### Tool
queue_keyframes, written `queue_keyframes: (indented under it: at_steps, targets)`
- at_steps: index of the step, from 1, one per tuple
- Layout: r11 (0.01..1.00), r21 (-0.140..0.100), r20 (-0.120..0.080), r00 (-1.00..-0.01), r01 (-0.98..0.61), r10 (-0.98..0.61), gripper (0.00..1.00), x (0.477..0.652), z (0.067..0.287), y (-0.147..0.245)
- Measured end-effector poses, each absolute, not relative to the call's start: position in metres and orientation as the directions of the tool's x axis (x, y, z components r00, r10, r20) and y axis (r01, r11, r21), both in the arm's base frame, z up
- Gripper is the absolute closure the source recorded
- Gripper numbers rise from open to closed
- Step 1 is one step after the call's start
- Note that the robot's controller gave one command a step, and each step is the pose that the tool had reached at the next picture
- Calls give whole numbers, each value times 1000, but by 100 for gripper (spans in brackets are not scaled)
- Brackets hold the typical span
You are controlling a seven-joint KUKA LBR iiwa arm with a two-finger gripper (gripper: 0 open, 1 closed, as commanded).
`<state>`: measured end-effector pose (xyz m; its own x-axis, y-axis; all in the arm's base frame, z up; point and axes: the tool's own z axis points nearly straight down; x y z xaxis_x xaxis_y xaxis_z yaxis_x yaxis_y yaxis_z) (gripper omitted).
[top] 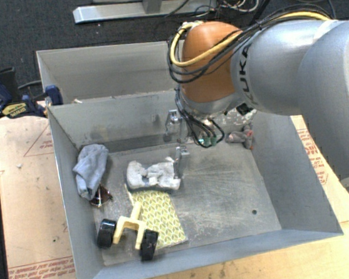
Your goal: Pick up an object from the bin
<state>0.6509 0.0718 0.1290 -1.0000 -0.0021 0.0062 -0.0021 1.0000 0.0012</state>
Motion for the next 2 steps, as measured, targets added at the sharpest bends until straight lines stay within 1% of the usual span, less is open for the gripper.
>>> queue_keyframes:
  at_steps: [1,2]
  targets:
    - [1000,2,-2,-1000,0,0,100,653,134,71]
    - [1000,2,-2,-1000,0,0,100,653,134,71]
